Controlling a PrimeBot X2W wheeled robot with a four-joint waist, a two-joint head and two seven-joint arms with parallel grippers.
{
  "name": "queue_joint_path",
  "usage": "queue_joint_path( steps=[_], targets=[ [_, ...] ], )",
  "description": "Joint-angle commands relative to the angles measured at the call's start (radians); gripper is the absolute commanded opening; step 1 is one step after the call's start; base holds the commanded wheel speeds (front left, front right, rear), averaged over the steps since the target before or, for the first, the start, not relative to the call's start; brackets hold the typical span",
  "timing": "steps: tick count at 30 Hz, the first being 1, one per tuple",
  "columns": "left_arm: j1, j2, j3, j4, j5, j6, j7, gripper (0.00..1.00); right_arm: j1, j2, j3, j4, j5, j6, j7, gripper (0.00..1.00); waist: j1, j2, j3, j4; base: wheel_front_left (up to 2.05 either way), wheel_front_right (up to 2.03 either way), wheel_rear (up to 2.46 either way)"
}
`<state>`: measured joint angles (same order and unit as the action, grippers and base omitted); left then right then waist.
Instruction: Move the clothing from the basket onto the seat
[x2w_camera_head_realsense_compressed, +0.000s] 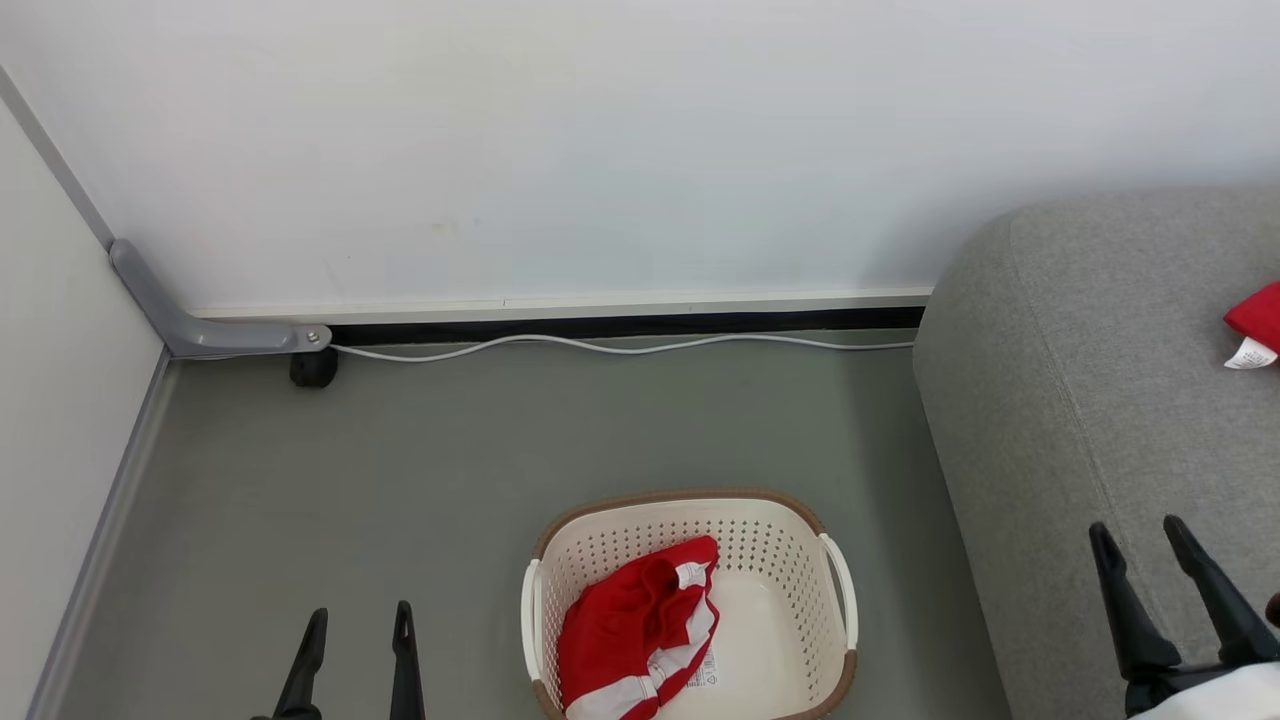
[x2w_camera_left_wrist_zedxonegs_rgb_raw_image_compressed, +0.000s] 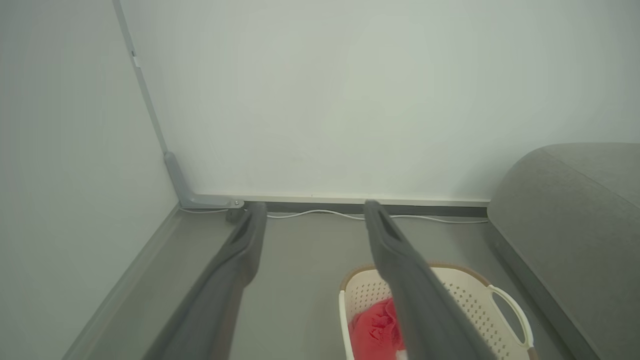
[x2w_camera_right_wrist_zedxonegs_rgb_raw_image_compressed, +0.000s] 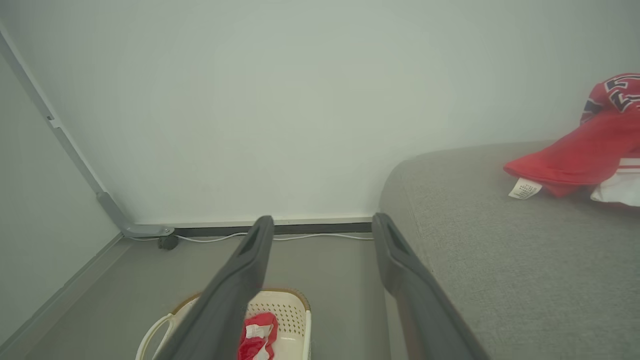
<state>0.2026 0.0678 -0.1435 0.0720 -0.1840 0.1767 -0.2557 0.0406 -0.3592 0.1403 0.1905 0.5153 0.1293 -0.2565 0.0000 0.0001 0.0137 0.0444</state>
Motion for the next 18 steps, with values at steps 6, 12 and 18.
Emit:
queue_joint_path(
  steps=[6,12,18],
  targets=[
    [0.022,-0.014,0.031,-0.032,0.014,0.005,-0.006,1.00,0.030,0.009,0.002,-0.003,-0.026,0.001,-0.005,1.00,0.0000,-0.0001,-0.008,0.000,0.00,0.00,0.00],
    [0.038,-0.017,0.025,-0.029,0.012,0.015,-0.006,1.00,0.031,0.019,0.001,-0.003,-0.031,0.001,-0.005,1.00,0.0000,-0.0001,-0.002,-0.006,0.00,0.00,0.00],
    [0.030,-0.017,0.012,-0.020,0.000,0.023,-0.006,1.00,0.024,0.017,-0.008,-0.008,-0.028,0.001,-0.005,1.00,0.0000,-0.0001,0.003,-0.003,0.00,0.00,0.00]
  ],
)
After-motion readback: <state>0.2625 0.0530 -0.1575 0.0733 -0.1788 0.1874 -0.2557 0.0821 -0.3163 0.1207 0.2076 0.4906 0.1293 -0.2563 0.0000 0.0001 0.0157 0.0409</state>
